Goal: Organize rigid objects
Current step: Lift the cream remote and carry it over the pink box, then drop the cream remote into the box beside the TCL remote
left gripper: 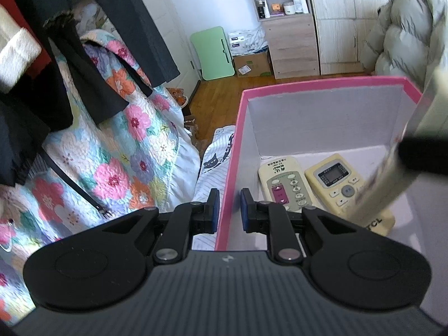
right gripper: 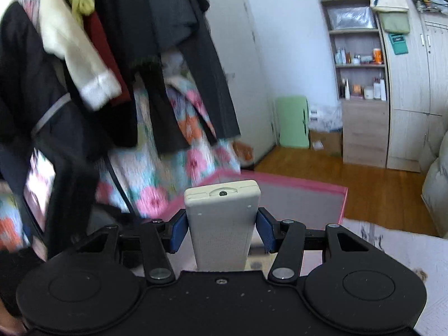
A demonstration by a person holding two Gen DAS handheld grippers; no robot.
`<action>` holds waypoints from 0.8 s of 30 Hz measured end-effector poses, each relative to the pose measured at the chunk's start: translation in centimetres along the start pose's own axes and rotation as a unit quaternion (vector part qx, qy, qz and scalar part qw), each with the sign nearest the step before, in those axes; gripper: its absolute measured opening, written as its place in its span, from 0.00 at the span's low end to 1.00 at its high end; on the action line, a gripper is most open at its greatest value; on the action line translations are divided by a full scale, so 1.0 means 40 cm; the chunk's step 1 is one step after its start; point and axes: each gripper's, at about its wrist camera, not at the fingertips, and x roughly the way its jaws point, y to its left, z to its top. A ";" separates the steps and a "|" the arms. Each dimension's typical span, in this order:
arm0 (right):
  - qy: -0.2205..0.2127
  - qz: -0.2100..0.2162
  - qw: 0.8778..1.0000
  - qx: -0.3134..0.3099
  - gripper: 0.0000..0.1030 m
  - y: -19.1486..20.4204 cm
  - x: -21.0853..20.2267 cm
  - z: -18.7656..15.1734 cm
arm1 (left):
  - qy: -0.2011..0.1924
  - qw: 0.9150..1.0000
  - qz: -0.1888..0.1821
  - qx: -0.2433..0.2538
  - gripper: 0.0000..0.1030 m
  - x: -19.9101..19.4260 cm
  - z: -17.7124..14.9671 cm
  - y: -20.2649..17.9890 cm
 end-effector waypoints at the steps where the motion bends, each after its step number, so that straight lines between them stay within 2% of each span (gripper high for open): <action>1: 0.011 -0.004 1.000 -0.017 0.56 0.011 0.001 -0.011 | 0.000 1.000 -0.001 0.000 0.15 -0.002 -0.001 0.001; 6: 0.062 -0.021 0.996 -0.058 0.56 0.039 -0.033 -0.031 | -0.005 1.000 -0.005 -0.008 0.15 -0.005 0.002 0.008; 10: 0.114 -0.049 0.989 -0.079 0.56 0.063 -0.038 -0.033 | -0.008 1.000 -0.003 -0.007 0.15 -0.003 0.006 0.005; 12: 0.132 -0.050 0.987 -0.082 0.56 0.071 -0.038 -0.040 | -0.008 1.000 -0.003 -0.007 0.15 -0.005 0.005 0.002; 15: 0.138 -0.046 0.985 -0.094 0.54 0.086 -0.030 -0.054 | -0.008 1.000 -0.003 -0.007 0.15 -0.004 0.007 0.003; 18: 0.145 -0.056 0.983 -0.098 0.42 0.092 -0.001 -0.056 | -0.008 1.000 -0.003 -0.007 0.16 -0.004 0.005 0.003; 24: 0.132 -0.069 0.986 -0.069 0.42 0.077 0.004 -0.038 | -0.007 1.000 -0.003 -0.006 0.16 -0.008 0.000 0.005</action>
